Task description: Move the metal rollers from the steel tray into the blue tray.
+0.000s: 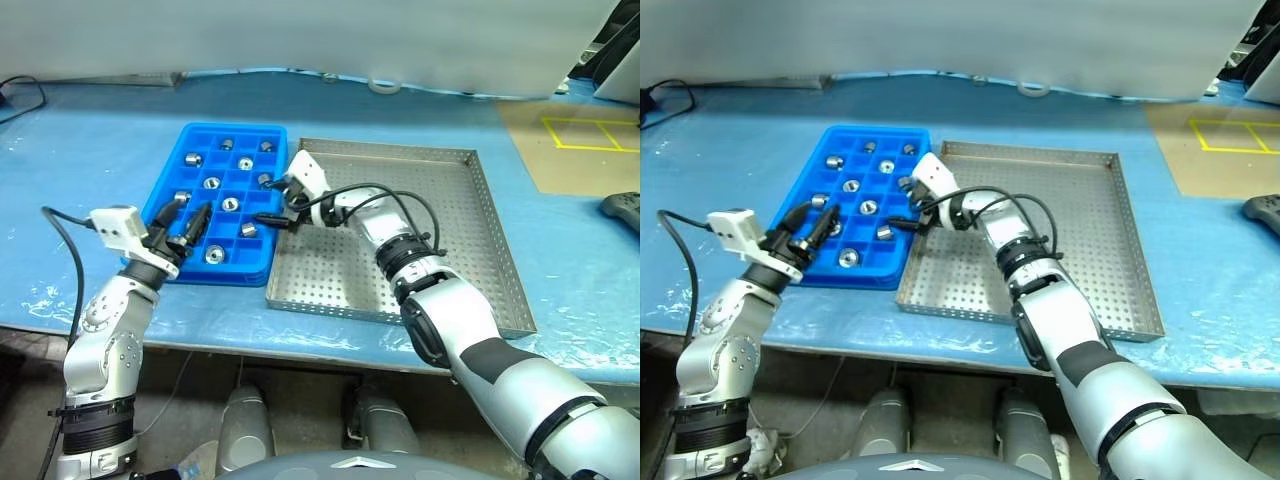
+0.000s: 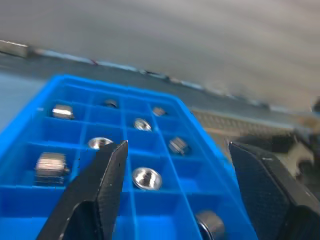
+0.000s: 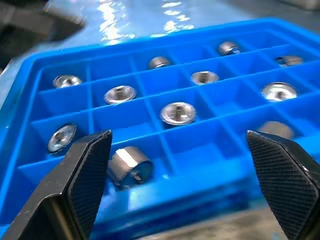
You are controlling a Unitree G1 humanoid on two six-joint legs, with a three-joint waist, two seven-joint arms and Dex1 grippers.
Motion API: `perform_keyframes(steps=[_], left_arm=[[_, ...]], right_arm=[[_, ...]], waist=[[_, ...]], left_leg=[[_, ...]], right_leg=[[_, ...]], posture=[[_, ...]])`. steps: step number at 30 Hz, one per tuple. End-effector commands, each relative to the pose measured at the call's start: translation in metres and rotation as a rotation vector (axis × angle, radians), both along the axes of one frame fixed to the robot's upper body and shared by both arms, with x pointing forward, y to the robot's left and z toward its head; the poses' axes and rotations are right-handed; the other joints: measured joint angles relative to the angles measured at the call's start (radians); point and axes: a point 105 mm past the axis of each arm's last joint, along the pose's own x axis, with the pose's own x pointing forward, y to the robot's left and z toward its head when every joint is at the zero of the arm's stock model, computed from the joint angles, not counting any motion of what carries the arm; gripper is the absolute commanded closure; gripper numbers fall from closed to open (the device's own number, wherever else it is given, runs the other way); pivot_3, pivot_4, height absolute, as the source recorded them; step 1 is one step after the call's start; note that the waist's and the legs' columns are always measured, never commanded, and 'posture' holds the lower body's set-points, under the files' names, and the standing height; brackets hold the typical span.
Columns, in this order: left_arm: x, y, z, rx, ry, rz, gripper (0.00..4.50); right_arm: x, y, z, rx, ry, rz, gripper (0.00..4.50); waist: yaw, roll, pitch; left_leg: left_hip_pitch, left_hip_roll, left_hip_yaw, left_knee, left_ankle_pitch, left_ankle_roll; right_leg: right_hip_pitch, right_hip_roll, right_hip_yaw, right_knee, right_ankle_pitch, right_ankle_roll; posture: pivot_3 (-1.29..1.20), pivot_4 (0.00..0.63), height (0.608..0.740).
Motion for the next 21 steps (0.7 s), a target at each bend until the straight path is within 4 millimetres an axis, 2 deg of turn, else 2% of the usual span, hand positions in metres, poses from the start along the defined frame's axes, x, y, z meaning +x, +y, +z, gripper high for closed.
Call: perform_keyframes(steps=[1, 5, 8, 9, 12, 16, 21], left_arm=[[0.002, -0.019, 0.007, 0.076, -0.035, -0.078, 0.98], [0.009, -0.028, 0.008, 0.085, -0.058, -0.099, 0.98], [0.013, -0.028, 0.001, 0.141, -0.064, -0.087, 0.98], [0.014, -0.028, 0.001, 0.151, -0.071, -0.083, 0.98], [0.013, -0.028, 0.004, 0.115, -0.090, -0.097, 0.08], [0.012, -0.029, 0.003, 0.103, -0.087, -0.093, 0.04], [0.009, -0.032, 0.005, 0.110, -0.103, -0.094, 0.04]], right_arm=[[0.011, -0.036, 0.009, 0.061, -0.016, -0.087, 0.02], [0.018, -0.075, 0.000, 0.052, -0.001, -0.188, 0.02], [0.016, -0.089, -0.007, 0.057, 0.014, -0.224, 0.02], [0.015, -0.092, -0.009, 0.055, 0.016, -0.229, 0.02], [0.014, -0.098, -0.014, 0.060, 0.016, -0.261, 0.00], [0.014, -0.100, -0.017, 0.055, 0.023, -0.274, 0.00], [0.016, -0.093, -0.007, 0.057, 0.001, -0.244, 0.00]], waist=[[0.002, 0.000, 0.000], [-0.003, 0.000, 0.000], [-0.015, 0.000, 0.000], [-0.021, 0.000, 0.000], [-0.031, 0.000, 0.000], [-0.029, 0.000, 0.000], [-0.029, 0.000, 0.000]], left_leg=[[0.000, 0.000, 0.000, 0.000, 0.000, 0.000], [0.000, 0.000, 0.000, 0.001, 0.000, -0.001], [0.001, 0.000, 0.000, 0.001, 0.002, -0.003], [0.001, 0.000, 0.000, 0.000, 0.002, -0.003], [0.001, 0.000, 0.000, 0.000, 0.002, -0.003], [0.001, 0.000, 0.000, 0.001, 0.002, -0.003], [0.001, 0.000, 0.000, 0.001, 0.001, -0.001]], right_leg=[[0.000, 0.000, 0.000, 0.000, 0.000, 0.000], [0.000, 0.000, 0.000, 0.001, 0.000, 0.000], [0.000, 0.001, 0.001, 0.001, 0.000, 0.000], [0.000, 0.001, 0.001, 0.001, 0.000, 0.000], [0.000, 0.001, 0.001, 0.001, 0.000, 0.000], [0.000, 0.001, 0.001, 0.001, 0.000, 0.000], [0.000, 0.001, 0.001, 0.001, 0.000, 0.000]], posture=[[0.01, 0.150, 0.740], [-0.01, 0.150, 0.740], [-0.03, 0.150, 0.740], [-0.03, 0.150, 0.740], [-0.03, 0.150, 0.740], [-0.01, 0.150, 0.740], [0.01, 0.150, 0.740]])
